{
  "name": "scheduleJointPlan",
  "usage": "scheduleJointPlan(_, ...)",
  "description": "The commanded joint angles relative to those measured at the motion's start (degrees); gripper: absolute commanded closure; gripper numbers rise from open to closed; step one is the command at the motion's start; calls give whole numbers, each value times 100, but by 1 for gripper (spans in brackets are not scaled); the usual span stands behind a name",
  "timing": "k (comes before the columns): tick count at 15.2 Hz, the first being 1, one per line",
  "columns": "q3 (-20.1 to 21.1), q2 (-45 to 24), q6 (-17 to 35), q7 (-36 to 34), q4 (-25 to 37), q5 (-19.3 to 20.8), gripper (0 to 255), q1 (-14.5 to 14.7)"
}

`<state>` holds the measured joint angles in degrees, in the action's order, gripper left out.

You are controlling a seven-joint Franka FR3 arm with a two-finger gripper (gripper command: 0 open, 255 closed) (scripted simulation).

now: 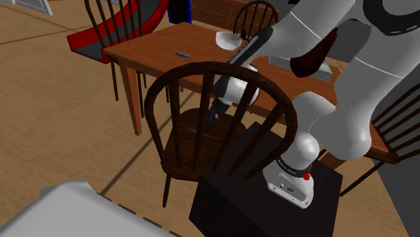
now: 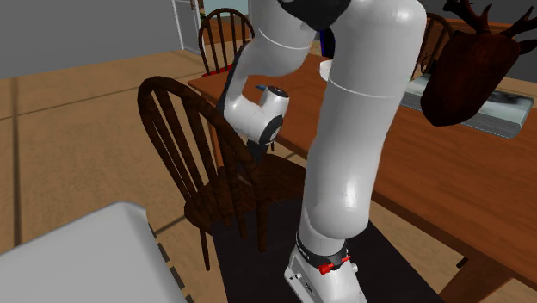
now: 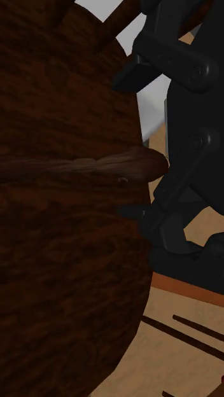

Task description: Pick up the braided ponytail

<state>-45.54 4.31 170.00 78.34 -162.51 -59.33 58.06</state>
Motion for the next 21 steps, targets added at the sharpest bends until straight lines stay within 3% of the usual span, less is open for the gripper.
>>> scheduleJointPlan(1,-584,-1093,-552,2425,557,-2789,0,928)
scheduleJointPlan(2,-101,-1485,-808,3011,745,-3382,0,465)
scheduleJointPlan(4,190,-2135,-1257,3773,1028,-4154,0,200)
scheduleJointPlan(11,432,-3061,-1820,4429,1336,-5091,0,18)
scheduleJointPlan(13,454,-3132,-1862,4472,1361,-5158,0,2)
scheduleJointPlan(14,454,-3128,-1858,4472,1357,-5158,255,5)
scheduleJointPlan(21,430,-3066,-1820,4385,1361,-5031,255,-1)
